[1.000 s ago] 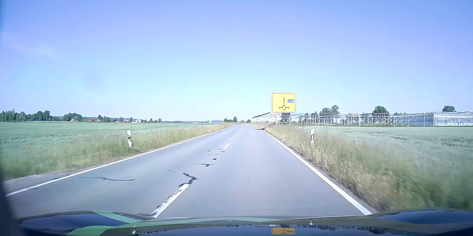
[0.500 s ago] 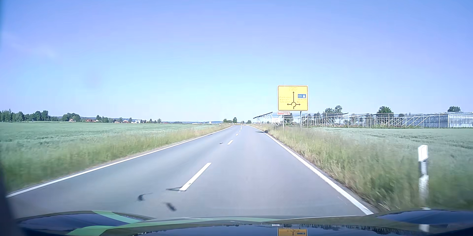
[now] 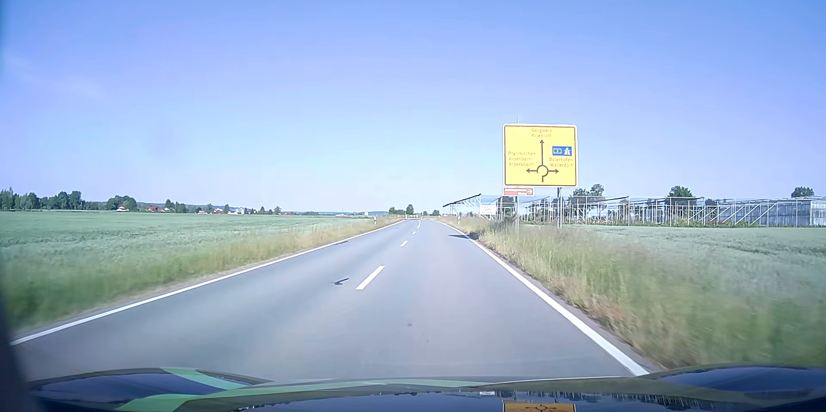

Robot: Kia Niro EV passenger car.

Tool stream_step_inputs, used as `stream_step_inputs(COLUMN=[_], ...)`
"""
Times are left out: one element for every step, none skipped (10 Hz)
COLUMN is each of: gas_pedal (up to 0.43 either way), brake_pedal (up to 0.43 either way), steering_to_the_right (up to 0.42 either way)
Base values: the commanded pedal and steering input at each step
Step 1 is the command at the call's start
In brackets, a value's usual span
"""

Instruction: Follow the waypoints while adhering to traffic rules and regulations

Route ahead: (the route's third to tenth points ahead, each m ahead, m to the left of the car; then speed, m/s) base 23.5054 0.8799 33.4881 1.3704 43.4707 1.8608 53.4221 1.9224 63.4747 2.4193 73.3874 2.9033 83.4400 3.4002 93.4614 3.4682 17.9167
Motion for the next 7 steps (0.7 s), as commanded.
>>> stream_step_inputs(gas_pedal=[0.240, 0.240, 0.240, 0.248, 0.260, 0.268, 0.268], brake_pedal=[0.000, 0.000, 0.000, 0.000, 0.000, 0.000, 0.000], steering_to_the_right=[-0.001, -0.002, -0.002, -0.001, -0.001, -0.002, -0.002])
